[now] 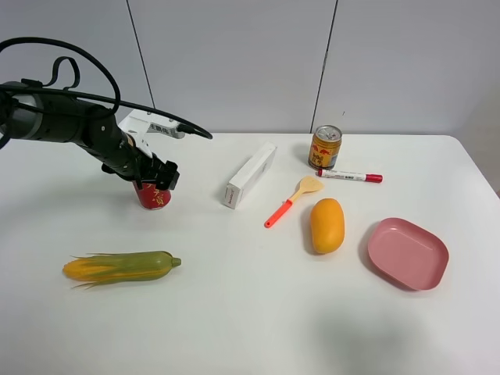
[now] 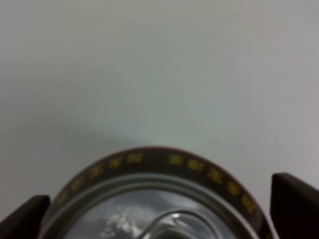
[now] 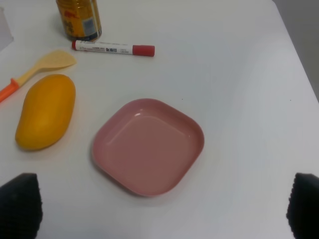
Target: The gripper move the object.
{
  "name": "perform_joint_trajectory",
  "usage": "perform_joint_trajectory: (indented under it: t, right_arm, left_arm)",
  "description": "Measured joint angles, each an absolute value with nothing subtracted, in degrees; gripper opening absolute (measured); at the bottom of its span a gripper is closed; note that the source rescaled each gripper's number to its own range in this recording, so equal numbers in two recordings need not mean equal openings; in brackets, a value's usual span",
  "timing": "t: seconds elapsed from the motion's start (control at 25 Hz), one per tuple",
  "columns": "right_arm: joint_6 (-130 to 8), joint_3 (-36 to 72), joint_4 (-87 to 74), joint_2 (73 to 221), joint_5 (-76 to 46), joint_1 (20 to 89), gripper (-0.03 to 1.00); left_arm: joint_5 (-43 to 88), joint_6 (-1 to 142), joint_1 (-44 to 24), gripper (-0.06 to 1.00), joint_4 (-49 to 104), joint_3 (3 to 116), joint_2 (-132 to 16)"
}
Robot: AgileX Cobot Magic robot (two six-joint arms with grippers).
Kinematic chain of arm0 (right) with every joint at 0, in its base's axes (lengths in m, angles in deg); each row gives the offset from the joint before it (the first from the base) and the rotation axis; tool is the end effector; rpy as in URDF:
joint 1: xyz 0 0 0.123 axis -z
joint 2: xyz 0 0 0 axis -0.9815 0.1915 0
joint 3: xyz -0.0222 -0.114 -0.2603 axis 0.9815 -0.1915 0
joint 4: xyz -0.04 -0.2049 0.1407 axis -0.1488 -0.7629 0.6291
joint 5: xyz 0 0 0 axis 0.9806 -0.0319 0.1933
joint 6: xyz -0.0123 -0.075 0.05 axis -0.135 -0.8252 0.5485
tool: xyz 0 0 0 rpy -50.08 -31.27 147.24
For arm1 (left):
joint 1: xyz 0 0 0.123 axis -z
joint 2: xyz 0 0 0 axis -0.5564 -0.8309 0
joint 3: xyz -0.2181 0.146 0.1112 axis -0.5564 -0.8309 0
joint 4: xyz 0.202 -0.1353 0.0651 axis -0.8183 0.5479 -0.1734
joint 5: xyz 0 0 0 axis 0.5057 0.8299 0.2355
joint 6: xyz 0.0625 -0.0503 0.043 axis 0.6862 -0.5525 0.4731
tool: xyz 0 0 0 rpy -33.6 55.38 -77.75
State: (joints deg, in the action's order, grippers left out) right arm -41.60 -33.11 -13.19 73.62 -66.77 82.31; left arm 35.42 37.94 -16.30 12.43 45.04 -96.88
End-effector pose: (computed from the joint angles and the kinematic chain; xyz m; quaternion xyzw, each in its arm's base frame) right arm -0.0063 0.0020 0.2796 -0.0004 0.8507 -0.0201 0.5253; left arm 0.3729 -0.1170 0.1417 0.1693 0.9472 -0.0313 0.2704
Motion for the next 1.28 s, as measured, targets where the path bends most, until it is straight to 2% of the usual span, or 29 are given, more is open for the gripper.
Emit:
perform_joint_trajectory:
  t: [0.12,0.32,0.64,0.84,1.12,1.28]
  right_arm:
    - [-41.6,-33.1,-13.2,73.6,-66.8,82.3,1.00]
    - [-41.6,-33.1,-13.2,73.6,-66.8,82.3,1.00]
    - [-41.6,-33.1,-13.2,73.6,-66.8,82.3,1.00]
    - [-41.6,-33.1,-13.2,73.6,-66.8,82.3,1.00]
    - [-41.6,-33.1,-13.2,73.6,-66.8,82.3,1.00]
    - [-41.6,-33.1,-13.2,73.6,-66.8,82.3,1.00]
  left_arm:
    - [35.6,37.3,-16.3,0.97,12.5,45.0,-96.8]
    - [37.8,37.1,-16.2,0.98,12.7,45.0,-93.0]
    - [38.0,37.3,-16.2,0.98,13.8,45.0,-77.9]
    - [39.8,37.7,-22.0,0.98,12.9,45.1,-70.5]
    - [51.6,37.7,-31.7,0.98,7.6,45.1,-61.0]
    - [60.3,37.7,-33.1,0.98,7.3,45.1,-52.3]
